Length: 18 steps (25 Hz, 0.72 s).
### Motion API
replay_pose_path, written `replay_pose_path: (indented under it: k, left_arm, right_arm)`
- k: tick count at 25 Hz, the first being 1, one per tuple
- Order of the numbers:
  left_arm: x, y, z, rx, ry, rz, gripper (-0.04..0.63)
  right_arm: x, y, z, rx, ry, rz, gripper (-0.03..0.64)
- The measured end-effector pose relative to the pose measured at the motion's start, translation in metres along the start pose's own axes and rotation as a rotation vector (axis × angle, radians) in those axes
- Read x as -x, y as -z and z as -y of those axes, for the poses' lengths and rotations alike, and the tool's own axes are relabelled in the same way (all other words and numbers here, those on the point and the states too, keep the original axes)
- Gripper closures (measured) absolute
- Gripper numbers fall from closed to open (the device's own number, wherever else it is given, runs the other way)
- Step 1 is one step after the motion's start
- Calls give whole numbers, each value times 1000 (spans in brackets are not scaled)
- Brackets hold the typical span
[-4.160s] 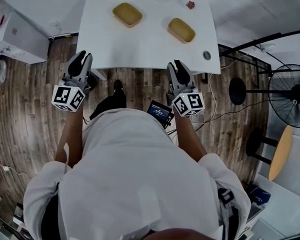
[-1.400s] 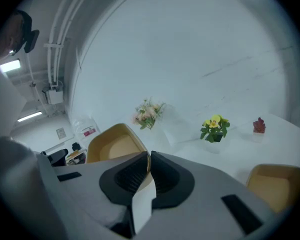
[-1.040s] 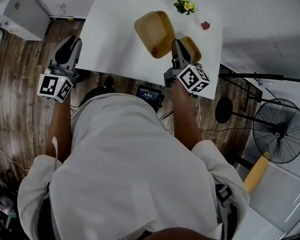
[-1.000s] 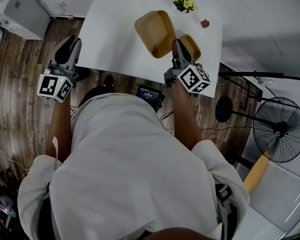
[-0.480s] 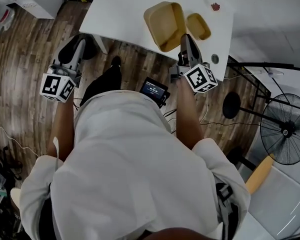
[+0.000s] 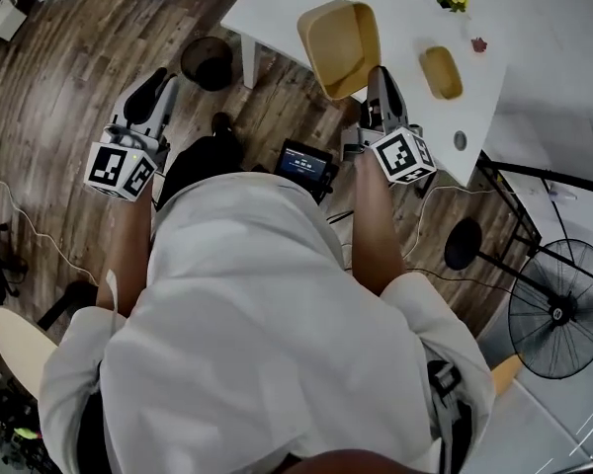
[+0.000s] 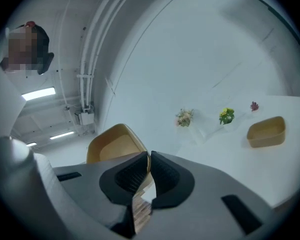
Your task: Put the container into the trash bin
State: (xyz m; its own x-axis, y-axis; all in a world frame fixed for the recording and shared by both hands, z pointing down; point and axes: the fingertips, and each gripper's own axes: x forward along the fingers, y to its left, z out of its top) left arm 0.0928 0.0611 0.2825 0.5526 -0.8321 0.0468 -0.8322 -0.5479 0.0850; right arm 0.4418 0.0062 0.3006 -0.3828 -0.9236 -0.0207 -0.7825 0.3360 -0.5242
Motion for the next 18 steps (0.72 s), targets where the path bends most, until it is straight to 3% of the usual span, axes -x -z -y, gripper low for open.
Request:
replay_pose_path:
  k: [9,18]
  left_arm:
    - [91,2,-94,43,-177,31,514]
    - [158,10,-222,67,-218,13,514]
  right_arm:
    - [-76,56,-87,2,-107,-88,572]
    - [-177,134,-193,9,-152,-138,572]
